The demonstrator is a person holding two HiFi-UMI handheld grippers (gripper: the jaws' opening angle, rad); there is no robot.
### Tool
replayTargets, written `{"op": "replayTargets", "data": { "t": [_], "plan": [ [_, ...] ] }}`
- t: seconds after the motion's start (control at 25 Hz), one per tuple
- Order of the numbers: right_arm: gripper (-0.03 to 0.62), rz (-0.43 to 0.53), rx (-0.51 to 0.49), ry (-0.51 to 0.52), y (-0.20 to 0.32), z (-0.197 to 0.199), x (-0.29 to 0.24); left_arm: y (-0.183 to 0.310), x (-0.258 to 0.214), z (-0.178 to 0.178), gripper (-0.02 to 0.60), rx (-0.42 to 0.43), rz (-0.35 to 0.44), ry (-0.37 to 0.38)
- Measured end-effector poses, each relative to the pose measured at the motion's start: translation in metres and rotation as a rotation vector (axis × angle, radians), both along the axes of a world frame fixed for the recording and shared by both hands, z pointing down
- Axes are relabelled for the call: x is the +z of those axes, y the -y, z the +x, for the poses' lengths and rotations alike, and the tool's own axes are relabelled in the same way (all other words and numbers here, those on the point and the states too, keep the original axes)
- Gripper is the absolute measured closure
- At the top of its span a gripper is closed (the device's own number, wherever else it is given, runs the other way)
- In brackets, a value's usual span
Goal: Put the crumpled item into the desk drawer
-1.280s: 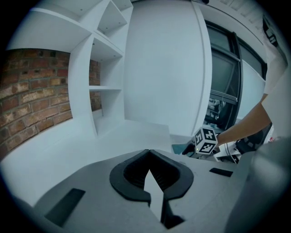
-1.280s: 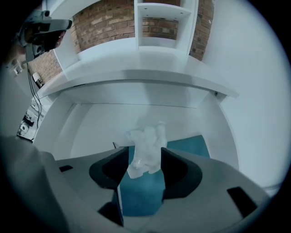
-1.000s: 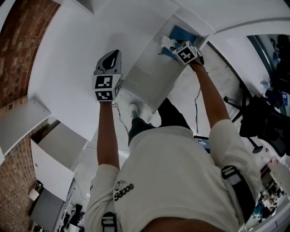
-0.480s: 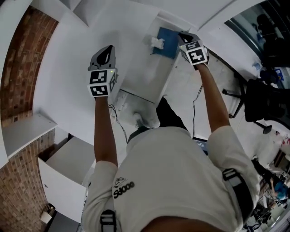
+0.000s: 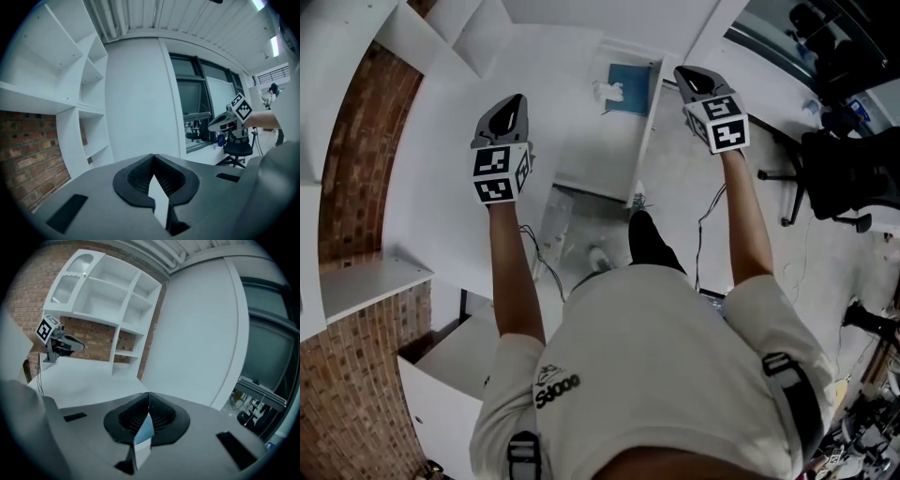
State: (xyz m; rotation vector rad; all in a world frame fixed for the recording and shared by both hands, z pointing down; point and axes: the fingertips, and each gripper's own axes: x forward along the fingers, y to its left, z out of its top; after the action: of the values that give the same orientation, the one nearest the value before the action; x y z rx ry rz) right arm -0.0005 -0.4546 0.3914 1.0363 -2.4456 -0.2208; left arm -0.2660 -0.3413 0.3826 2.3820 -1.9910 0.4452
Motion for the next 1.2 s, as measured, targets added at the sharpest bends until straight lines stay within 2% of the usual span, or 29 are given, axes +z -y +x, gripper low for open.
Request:
{"op": "replayTargets", "data": {
  "t": [0.36,0.68,0.96,1.2],
  "plan": [
    [0.588,0.121,0.048,0.071,-0.102,0.037,-0.064,-0.061,-0.051,0.041,0.566,0.106,0.1,0.059],
    [0.588,0.205,0.059,0.085,-0.173,0.048,-0.101,-0.11,-0.077,0.062,0.565,0.165,0.141,0.1],
    [0.588,0.269,0.04,0.09,-0.217,0.045,-0.13,-0.145,-0.099,0.072,0.566,0.192,0.187,0.11],
    [0.588,0.302,0.029,0.063,-0.235,0.044,-0.137,-0.162,-0.12,0.078,0.565,0.199,0.247,0.121]
  ]
}}
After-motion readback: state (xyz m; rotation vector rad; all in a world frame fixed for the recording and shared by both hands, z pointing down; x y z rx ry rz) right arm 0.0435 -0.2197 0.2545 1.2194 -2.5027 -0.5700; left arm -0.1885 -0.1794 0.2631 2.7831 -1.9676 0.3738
